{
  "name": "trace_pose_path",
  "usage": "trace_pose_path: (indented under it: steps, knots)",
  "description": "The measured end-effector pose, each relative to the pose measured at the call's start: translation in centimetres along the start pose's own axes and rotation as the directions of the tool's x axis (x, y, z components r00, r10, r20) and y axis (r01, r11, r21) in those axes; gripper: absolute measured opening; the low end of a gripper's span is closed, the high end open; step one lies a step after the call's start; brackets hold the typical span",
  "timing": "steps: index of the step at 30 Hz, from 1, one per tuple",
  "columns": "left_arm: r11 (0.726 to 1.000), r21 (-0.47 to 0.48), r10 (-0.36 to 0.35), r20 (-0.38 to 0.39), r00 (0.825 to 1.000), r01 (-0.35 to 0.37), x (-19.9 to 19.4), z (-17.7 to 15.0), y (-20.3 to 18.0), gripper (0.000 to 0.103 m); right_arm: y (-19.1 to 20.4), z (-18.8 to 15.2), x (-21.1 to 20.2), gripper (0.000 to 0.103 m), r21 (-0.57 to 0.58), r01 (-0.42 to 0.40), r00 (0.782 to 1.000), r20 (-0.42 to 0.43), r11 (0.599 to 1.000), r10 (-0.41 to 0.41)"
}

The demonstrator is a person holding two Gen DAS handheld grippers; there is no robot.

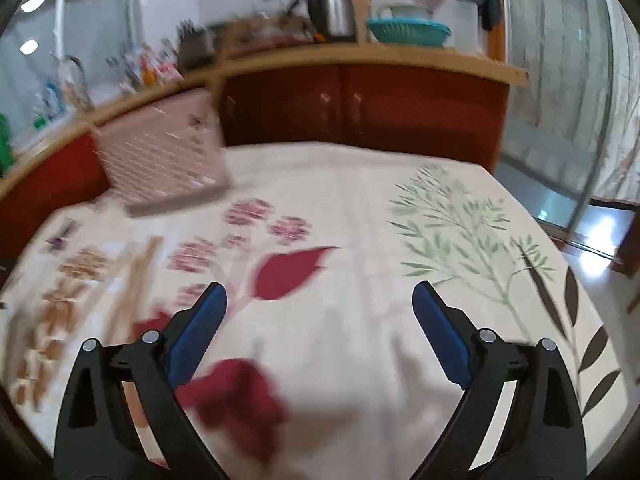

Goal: Organize utensils

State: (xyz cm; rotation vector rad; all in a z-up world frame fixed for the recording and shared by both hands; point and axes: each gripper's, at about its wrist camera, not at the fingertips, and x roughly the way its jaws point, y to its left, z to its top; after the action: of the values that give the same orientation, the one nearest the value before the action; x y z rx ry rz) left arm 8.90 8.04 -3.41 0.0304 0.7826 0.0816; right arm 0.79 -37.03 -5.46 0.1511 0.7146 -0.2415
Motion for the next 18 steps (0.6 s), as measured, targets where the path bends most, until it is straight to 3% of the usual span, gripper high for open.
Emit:
trace_pose_path:
  steps: [3,5,8,10,15,18]
  knots:
    - [0.999,-0.041,0.023,-0.051,0.998,-0.025,4.0,1.0,3.0,0.092,-2.4,1.0,3.5,0.092,0.018,0.046,0.996,-0.073,0.999,-0.044]
    - [0.996,-0.035,0.073,-0.09,0.993,-0.077,6.2,1.4,1.4,0.092,-3.8,1.5,5.3,0.092,0.033,0.072,0.99,-0.122,0.997,-0.067]
    - [0.995,-0.024,0.094,-0.145,0.985,-0.099,8.9,1.4,2.5,0.092,-5.9,2.0,8.2,0.093,0.062,0.088,0.975,-0.209,0.994,-0.073]
    - [0.996,-0.037,0.077,-0.147,0.986,-0.083,9.9,1.5,3.2,0.094,-6.3,2.5,8.9,0.098,0.059,0.116,0.971,-0.216,0.991,-0.101]
    - [0.993,-0.114,0.016,-0.158,0.987,-0.034,11.0,2.1,4.5,0.097,-7.1,3.5,10.5,0.099,0.064,0.111,0.97,-0.224,0.992,-0.094]
    - [0.993,-0.108,0.025,-0.159,0.987,-0.042,11.1,2.2,4.3,0.098,-6.8,3.6,10.1,0.099,0.062,0.117,0.969,-0.226,0.991,-0.101]
